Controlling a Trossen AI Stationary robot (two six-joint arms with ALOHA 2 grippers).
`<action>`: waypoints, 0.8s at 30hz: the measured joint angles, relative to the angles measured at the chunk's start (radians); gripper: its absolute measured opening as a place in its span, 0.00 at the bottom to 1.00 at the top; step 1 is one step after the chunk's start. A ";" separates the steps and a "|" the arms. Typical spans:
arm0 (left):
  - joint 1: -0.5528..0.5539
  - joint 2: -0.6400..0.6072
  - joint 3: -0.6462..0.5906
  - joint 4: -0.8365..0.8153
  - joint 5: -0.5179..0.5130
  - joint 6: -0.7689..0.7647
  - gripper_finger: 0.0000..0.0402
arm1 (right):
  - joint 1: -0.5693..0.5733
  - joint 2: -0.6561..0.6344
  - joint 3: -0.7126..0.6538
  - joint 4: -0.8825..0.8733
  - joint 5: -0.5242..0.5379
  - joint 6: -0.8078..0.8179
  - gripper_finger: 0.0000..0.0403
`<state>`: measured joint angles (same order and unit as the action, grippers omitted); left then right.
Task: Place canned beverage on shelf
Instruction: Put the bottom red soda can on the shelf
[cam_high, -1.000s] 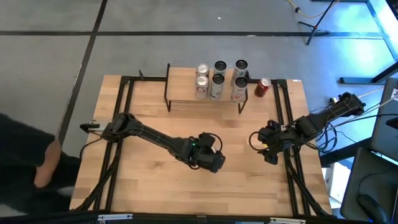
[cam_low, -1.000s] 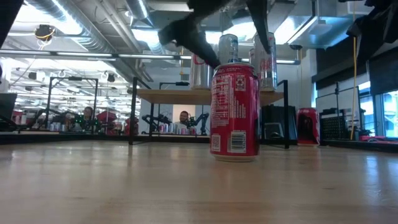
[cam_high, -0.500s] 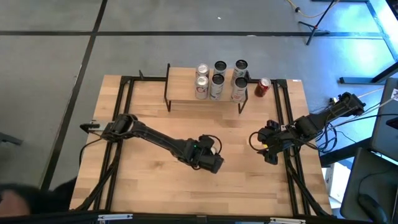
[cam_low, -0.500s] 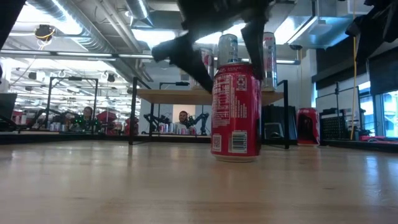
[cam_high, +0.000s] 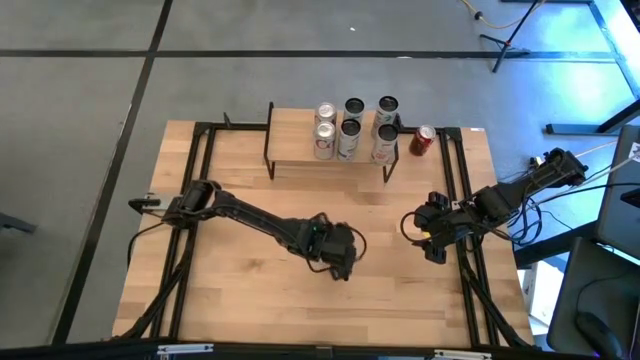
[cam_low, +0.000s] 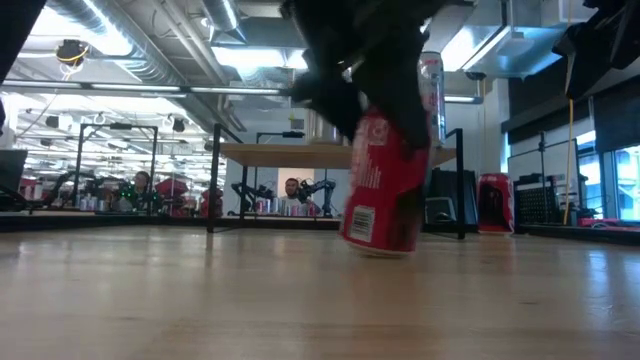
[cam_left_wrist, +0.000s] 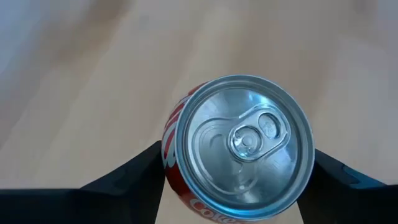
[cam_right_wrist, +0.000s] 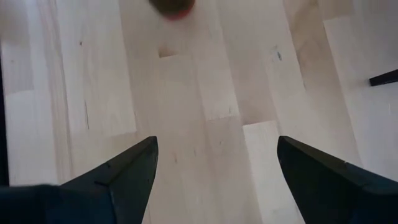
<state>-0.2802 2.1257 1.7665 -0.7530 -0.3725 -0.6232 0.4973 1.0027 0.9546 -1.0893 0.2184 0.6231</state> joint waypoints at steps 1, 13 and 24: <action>0.005 -0.006 0.000 0.015 0.053 0.094 0.64 | 0.000 0.000 0.000 0.000 0.000 0.000 0.78; 0.026 -0.013 0.000 0.026 0.556 0.698 0.64 | 0.000 0.000 0.000 0.038 -0.001 0.000 0.78; 0.022 -0.012 -0.001 0.027 0.640 1.035 0.71 | 0.000 0.001 0.000 0.099 -0.001 0.000 0.78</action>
<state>-0.2584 2.1136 1.7657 -0.7256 0.2675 0.4117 0.4971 1.0039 0.9546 -0.9905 0.2173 0.6234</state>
